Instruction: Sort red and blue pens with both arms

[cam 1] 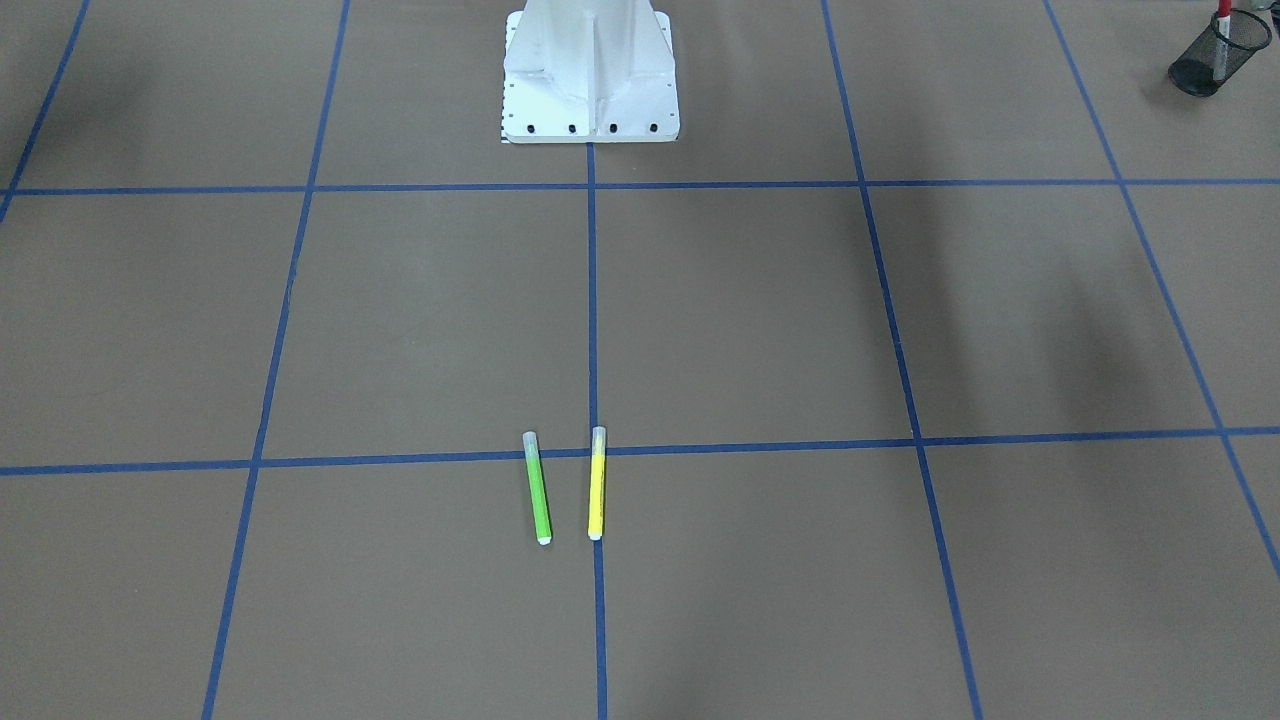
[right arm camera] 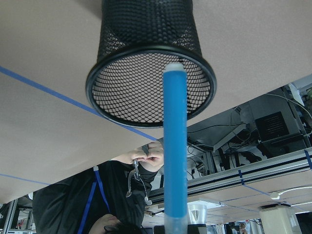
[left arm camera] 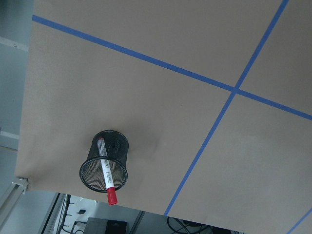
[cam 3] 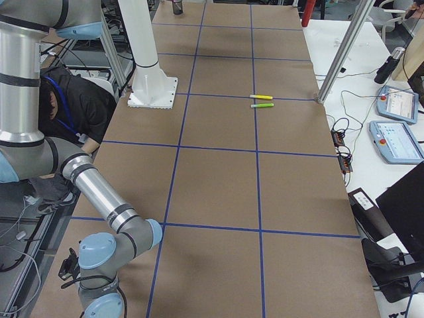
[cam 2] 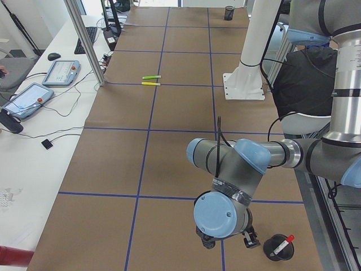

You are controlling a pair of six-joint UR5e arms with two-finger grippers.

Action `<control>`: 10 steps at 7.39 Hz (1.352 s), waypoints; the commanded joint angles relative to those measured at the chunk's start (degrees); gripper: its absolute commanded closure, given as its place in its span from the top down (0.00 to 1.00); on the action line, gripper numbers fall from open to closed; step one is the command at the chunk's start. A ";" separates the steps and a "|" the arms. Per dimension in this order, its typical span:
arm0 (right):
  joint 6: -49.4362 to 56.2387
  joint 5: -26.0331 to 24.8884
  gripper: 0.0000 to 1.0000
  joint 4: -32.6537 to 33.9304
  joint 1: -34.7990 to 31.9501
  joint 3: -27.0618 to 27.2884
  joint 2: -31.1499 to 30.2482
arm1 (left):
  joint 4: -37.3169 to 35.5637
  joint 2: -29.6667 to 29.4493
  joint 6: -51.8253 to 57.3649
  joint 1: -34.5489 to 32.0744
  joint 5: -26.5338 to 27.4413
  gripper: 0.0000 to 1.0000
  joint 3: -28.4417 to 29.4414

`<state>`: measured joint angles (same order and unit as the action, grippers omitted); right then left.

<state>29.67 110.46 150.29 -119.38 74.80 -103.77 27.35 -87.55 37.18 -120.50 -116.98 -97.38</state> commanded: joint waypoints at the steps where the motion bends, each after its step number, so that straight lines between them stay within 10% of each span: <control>1: 0.29 0.97 1.00 -0.96 0.12 0.00 1.54 | 0.25 -0.51 0.00 0.09 -0.09 1.00 -0.01; 4: -0.14 8.68 1.00 -16.22 7.28 0.79 5.49 | 4.19 -1.30 0.09 0.79 -0.09 1.00 -0.88; 10: -0.32 20.99 1.00 -16.87 22.93 8.31 25.63 | 19.36 -7.20 -0.70 13.76 -8.79 1.00 -5.62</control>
<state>29.38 128.26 133.60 -101.09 79.25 -80.60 41.50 -94.58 36.85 -111.19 -124.59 -101.49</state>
